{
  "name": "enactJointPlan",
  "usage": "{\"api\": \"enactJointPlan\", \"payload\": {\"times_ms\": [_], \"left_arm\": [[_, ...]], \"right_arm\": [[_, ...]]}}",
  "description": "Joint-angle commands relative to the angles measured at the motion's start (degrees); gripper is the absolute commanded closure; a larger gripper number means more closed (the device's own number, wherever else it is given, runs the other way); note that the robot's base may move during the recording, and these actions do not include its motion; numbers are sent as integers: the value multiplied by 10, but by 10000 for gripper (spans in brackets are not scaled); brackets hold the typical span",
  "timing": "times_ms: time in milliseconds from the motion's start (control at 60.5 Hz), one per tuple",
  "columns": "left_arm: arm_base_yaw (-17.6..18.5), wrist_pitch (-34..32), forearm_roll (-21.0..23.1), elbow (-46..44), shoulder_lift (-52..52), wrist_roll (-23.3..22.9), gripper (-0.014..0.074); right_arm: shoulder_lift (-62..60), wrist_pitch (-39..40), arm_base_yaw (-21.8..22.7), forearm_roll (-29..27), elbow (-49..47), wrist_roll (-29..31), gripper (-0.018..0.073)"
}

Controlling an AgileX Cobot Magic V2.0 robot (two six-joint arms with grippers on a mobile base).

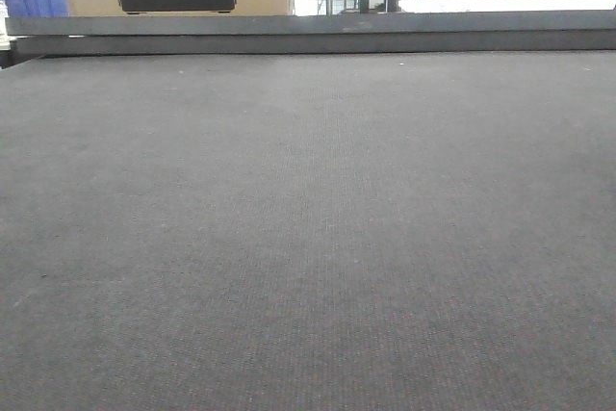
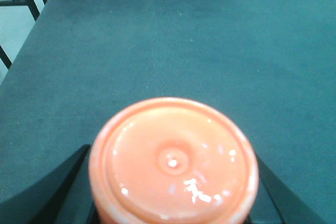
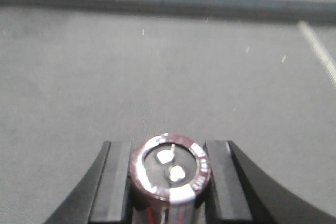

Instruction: Place cylindrical capacitor in blue bin on shelf

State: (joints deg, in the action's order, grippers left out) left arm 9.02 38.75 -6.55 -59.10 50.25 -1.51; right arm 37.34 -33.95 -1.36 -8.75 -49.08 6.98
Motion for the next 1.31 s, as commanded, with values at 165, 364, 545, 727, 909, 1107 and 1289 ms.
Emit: {"api": "enactJointPlan", "payload": {"times_ms": [165,364,545,727,909,1107,1289], "left_arm": [[3,-4,2,-5,-11,-1,707],[3,6,2,-5,-11,-1,707],[3,15,2,12,-11,-1,707],[3,10,2,32,-11,-1,707],[3,8,2,31,-11,-1,707],[3,5,2,31,-11,-1,707],[3,5,2,31,-11,-1,707]], "right_arm": [[-37,1,1,31,-7,2,650],[-37,9,1,27,-7,2,650],[-37,10,1,26,-7,2,650],[-37,10,1,26,-7,2,650],[-37,10,1,26,-7,2,650],[-37,10,1,26,-7,2,650],[-37,10,1,26,-7,2,650]]}}
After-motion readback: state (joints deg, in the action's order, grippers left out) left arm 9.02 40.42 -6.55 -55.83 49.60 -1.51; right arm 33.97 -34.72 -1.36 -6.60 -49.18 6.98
